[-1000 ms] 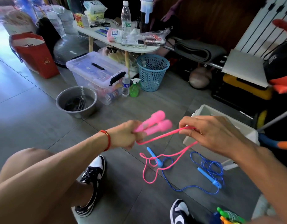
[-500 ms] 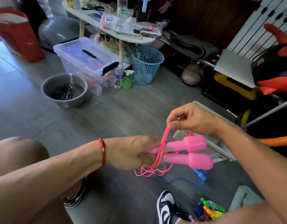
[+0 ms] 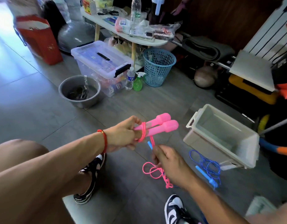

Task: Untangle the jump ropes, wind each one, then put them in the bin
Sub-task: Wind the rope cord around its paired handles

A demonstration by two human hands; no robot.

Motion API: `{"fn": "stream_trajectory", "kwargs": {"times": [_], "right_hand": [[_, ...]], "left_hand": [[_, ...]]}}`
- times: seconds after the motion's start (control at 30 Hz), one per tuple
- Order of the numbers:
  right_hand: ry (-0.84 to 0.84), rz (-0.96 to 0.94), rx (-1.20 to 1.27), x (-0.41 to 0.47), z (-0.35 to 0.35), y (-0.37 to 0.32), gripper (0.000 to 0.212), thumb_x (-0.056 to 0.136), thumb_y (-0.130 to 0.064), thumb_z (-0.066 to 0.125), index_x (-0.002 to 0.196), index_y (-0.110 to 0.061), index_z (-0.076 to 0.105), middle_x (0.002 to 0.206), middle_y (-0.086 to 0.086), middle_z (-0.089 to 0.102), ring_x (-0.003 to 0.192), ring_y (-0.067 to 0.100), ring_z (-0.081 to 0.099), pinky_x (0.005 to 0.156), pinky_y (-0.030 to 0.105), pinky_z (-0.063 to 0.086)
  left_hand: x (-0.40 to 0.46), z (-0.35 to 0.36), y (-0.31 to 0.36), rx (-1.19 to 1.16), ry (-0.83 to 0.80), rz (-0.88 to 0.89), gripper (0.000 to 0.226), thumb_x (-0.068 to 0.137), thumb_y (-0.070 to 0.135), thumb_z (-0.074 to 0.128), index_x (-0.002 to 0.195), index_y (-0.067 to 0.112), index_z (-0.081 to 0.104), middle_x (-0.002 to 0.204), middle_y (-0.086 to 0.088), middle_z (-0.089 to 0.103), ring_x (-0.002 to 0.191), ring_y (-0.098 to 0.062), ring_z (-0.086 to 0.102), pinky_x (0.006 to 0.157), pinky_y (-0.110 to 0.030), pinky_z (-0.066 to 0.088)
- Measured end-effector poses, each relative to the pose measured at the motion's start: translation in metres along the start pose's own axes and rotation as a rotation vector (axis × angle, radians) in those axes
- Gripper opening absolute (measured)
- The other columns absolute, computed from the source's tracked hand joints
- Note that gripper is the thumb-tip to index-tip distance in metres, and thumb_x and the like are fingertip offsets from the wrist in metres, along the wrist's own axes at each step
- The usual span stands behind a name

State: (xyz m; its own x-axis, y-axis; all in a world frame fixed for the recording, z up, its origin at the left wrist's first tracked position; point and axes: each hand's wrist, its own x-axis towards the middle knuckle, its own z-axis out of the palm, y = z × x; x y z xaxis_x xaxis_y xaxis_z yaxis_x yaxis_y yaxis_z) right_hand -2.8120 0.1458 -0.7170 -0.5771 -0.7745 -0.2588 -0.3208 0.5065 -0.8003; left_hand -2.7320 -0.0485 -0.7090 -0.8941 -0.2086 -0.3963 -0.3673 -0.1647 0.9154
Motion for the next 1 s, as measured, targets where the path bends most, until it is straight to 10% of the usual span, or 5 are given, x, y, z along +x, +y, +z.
{"fn": "stream_trajectory", "kwargs": {"times": [0.2, 0.43, 0.63, 0.77, 1.0], "right_hand": [[-0.032, 0.163, 0.123, 0.004, 0.025, -0.017, 0.035, 0.106, -0.024, 0.041, 0.084, -0.022, 0.068, 0.054, -0.010, 0.047, 0.053, 0.011, 0.046, 0.052, 0.027, 0.035], [0.059, 0.051, -0.536, -0.023, 0.012, -0.035, 0.016, 0.103, -0.017, 0.040, 0.117, -0.013, 0.045, 0.114, 0.011, 0.065, 0.112, 0.032, 0.061, 0.076, 0.036, 0.037], [0.239, -0.238, -0.939, -0.045, 0.006, -0.031, 0.048, 0.031, -0.009, 0.094, 0.063, -0.018, 0.059, 0.054, -0.001, 0.052, 0.035, 0.017, 0.053, 0.039, 0.023, 0.020], [0.240, -0.454, -1.086, -0.049, -0.016, -0.037, 0.038, 0.041, -0.011, 0.087, 0.060, -0.021, 0.056, 0.054, -0.003, 0.046, 0.032, 0.015, 0.043, 0.046, 0.026, -0.004], [0.299, -0.744, -1.164, -0.029, -0.066, -0.050, 0.036, 0.063, -0.024, 0.087, 0.062, -0.024, 0.051, 0.056, -0.003, 0.049, 0.048, 0.023, 0.050, 0.047, 0.030, 0.022]], "left_hand": [[0.005, -0.002, -0.005, -0.086, 0.204, 0.042, 0.020, 0.100, 0.007, 0.059, 0.106, 0.012, 0.041, 0.078, -0.015, 0.048, 0.044, -0.009, 0.033, 0.043, -0.022, 0.031], [0.015, -0.013, -0.025, 0.175, 0.278, -0.023, 0.026, 0.098, 0.012, 0.062, 0.114, 0.014, 0.043, 0.074, -0.010, 0.053, 0.053, -0.014, 0.041, 0.045, -0.025, 0.038], [0.022, -0.027, -0.032, 0.280, 0.354, -0.035, 0.024, 0.098, 0.012, 0.062, 0.113, 0.007, 0.045, 0.074, -0.007, 0.056, 0.052, -0.015, 0.043, 0.047, -0.026, 0.037], [0.025, -0.021, -0.033, 0.384, 0.281, -0.082, 0.012, 0.098, 0.012, 0.062, 0.100, 0.004, 0.053, 0.071, -0.009, 0.053, 0.050, -0.017, 0.040, 0.046, -0.026, 0.038], [0.018, 0.013, -0.025, 0.912, 0.025, 0.010, 0.028, 0.087, 0.002, 0.052, 0.066, 0.021, 0.050, 0.063, 0.005, 0.052, 0.059, -0.018, 0.050, 0.048, -0.012, 0.036]]}}
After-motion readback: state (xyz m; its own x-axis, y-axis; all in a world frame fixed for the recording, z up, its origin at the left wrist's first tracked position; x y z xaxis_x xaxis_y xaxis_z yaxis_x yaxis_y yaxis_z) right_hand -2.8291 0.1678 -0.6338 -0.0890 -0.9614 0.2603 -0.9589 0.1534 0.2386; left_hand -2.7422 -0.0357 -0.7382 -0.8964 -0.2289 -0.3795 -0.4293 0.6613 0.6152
